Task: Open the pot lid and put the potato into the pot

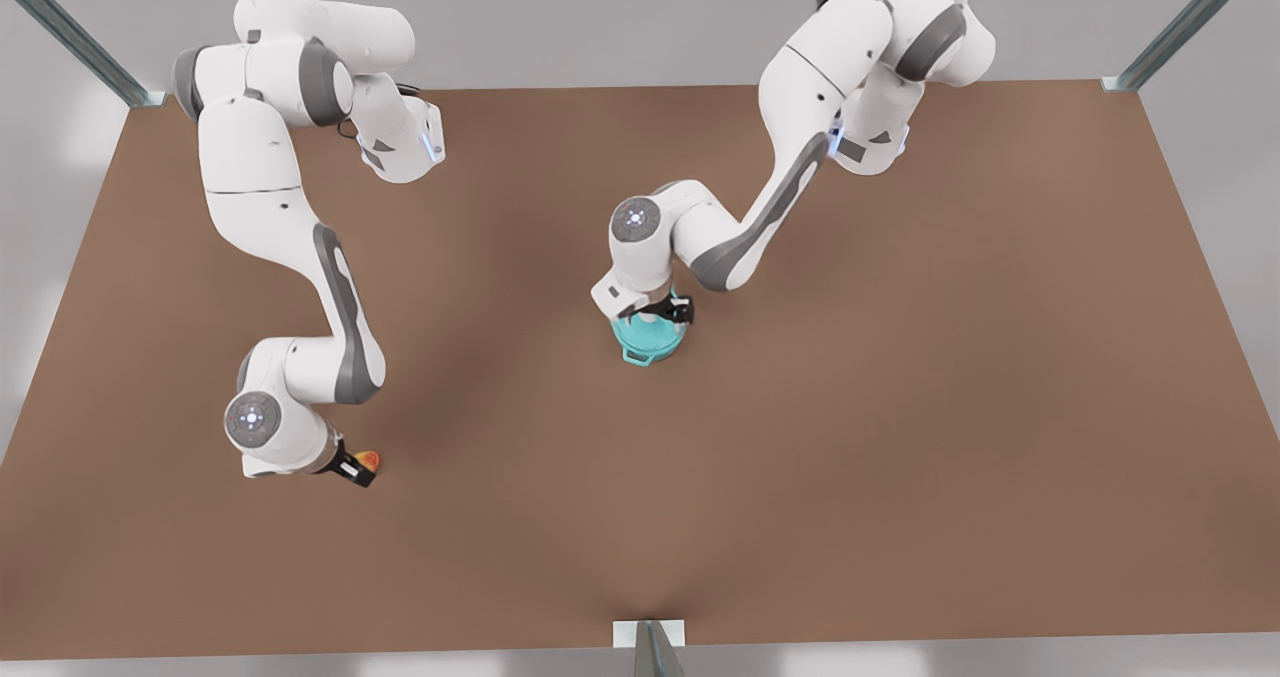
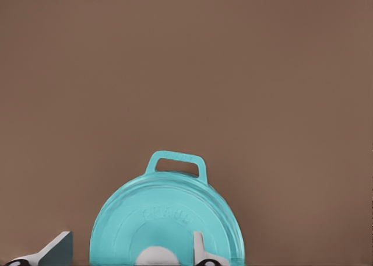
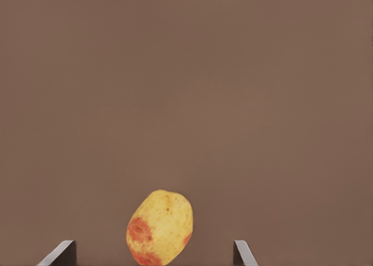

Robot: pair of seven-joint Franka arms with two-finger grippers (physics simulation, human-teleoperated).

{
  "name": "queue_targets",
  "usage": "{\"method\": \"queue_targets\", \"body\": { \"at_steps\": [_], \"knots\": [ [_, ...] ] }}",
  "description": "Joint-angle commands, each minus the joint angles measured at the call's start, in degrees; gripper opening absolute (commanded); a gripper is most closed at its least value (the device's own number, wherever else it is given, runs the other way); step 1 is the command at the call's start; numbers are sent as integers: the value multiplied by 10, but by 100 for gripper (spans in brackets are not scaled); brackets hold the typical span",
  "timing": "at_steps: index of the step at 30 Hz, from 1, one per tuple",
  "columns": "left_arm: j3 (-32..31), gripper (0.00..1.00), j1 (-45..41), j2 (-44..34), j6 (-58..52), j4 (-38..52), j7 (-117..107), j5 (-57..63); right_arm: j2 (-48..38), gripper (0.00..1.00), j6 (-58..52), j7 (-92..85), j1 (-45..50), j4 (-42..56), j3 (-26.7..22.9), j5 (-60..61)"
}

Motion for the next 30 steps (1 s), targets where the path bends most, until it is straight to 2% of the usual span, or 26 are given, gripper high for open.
{"method": "queue_targets", "body": {
  "at_steps": [1,5,16,18,20,22,23,24,27,30],
  "knots": [
    [0,100,-1,-1,24,-13,-178,20,2,100,20,84,0,-3,-1,-8],
    [1,100,-1,-6,51,-48,-178,39,14,100,53,87,1,-19,-1,-7],
    [-2,100,-4,-8,54,-74,-184,40,36,100,63,89,14,-19,-1,-3],
    [-1,94,-13,-8,54,-74,-192,40,37,100,70,89,14,-19,-1,-3],
    [-1,76,-13,-8,53,-74,-192,40,40,100,71,90,14,-19,-1,-3],
    [-1,68,-13,-8,53,-74,-192,40,40,100,71,90,14,-20,-1,-4],
    [-1,62,-13,-8,53,-74,-192,40,40,94,71,90,14,-21,-1,-3],
    [-1,56,-13,-8,53,-74,-192,40,40,83,78,109,14,-21,-1,-5],
    [-1,47,-12,-9,49,-74,-192,40,40,79,78,111,13,-25,-1,-6],
    [-1,43,-13,-12,47,-73,-191,40,40,77,78,110,12,-25,-1,-6]
  ]
}}
